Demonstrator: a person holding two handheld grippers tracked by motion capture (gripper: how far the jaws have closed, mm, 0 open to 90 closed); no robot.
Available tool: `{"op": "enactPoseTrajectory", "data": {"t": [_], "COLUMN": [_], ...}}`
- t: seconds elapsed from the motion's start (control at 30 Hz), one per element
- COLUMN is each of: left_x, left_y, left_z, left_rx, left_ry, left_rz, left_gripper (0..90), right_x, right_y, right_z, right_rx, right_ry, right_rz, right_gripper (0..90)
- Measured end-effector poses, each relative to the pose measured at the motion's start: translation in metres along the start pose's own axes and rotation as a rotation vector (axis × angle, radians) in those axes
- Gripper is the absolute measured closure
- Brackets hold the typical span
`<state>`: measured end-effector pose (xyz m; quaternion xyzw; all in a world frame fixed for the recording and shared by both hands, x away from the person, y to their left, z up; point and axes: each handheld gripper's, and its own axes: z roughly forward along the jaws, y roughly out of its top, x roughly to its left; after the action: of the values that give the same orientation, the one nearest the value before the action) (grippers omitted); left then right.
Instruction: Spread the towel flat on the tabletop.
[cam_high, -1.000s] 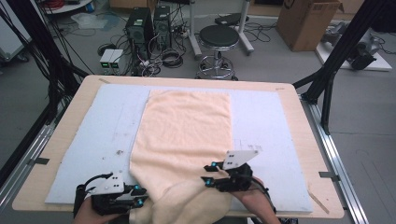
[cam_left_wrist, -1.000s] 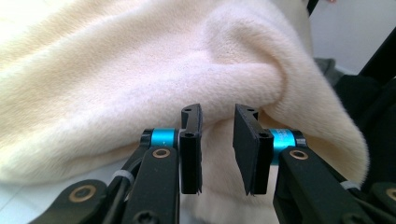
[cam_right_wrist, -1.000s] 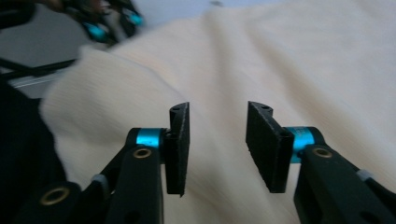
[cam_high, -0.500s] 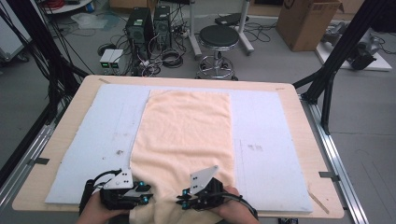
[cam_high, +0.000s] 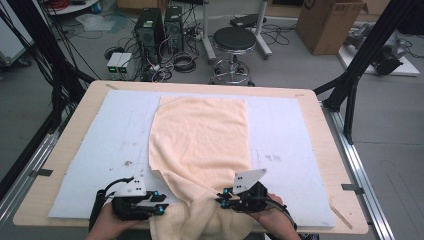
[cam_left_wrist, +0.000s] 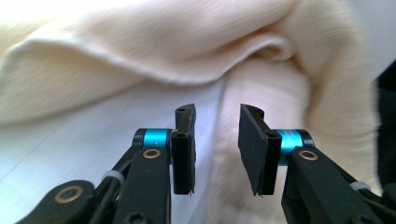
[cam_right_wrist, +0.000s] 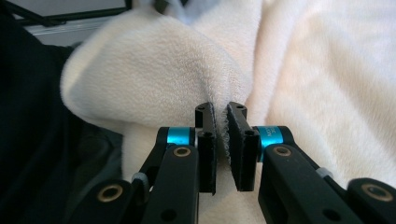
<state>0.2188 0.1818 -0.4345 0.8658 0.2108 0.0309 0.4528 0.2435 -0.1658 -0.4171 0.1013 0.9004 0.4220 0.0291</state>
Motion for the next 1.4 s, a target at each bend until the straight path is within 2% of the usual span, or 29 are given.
{"op": "enactPoseTrajectory", "data": {"t": [0.07,0.23,0.4,0.5,0.67,0.73,0.8,0.87,0.97,1.07,1.27,1.4], "left_x": [-0.004,-0.004,-0.010,-0.010,-0.010,-0.009,-0.009,-0.009,-0.010,-0.010,-0.012,-0.016], "left_y": [0.004,0.015,0.024,0.028,0.032,0.033,0.033,0.033,0.032,0.029,0.014,-0.003], "left_z": [0.004,0.013,0.025,0.031,0.041,0.045,0.046,0.045,0.037,0.021,-0.026,-0.060], "left_rx": [-0.007,-0.046,-0.018,-0.012,0.020,0.028,0.020,0.020,0.011,-0.019,-0.092,-0.140], "left_ry": [-0.013,-0.043,-0.080,-0.108,-0.101,-0.087,-0.081,-0.079,-0.071,-0.064,-0.019,0.038], "left_rz": [0.009,0.019,0.064,0.058,0.051,0.044,0.046,0.055,0.066,0.047,0.025,0.003], "left_gripper": [67.9,67.7,67.7,66.5,62.9,68.5,82.4,86.9,87.6,87.8,87.8,87.8], "right_x": [-0.002,-0.003,-0.004,-0.004,-0.005,-0.005,-0.005,-0.005,-0.005,-0.003,0.000,0.007], "right_y": [-0.003,-0.002,-0.002,-0.001,-0.001,-0.001,-0.001,-0.001,-0.001,0.000,0.001,0.005], "right_z": [0.003,0.000,0.001,0.001,0.002,0.002,0.003,0.003,0.001,-0.001,-0.003,-0.002], "right_rx": [-0.016,-0.019,-0.026,-0.029,-0.038,-0.038,-0.042,-0.045,-0.055,-0.076,-0.089,-0.104], "right_ry": [0.010,0.016,0.010,0.015,0.009,0.010,0.017,0.018,0.021,0.028,0.048,0.069], "right_rz": [0.015,0.003,0.006,0.005,0.003,0.008,0.007,0.006,0.008,0.013,0.018,0.005], "right_gripper": [82.5,81.3,80.4,79.9,79.2,78.6,78.3,78.3,78.3,78.3,78.9,78.8]}}
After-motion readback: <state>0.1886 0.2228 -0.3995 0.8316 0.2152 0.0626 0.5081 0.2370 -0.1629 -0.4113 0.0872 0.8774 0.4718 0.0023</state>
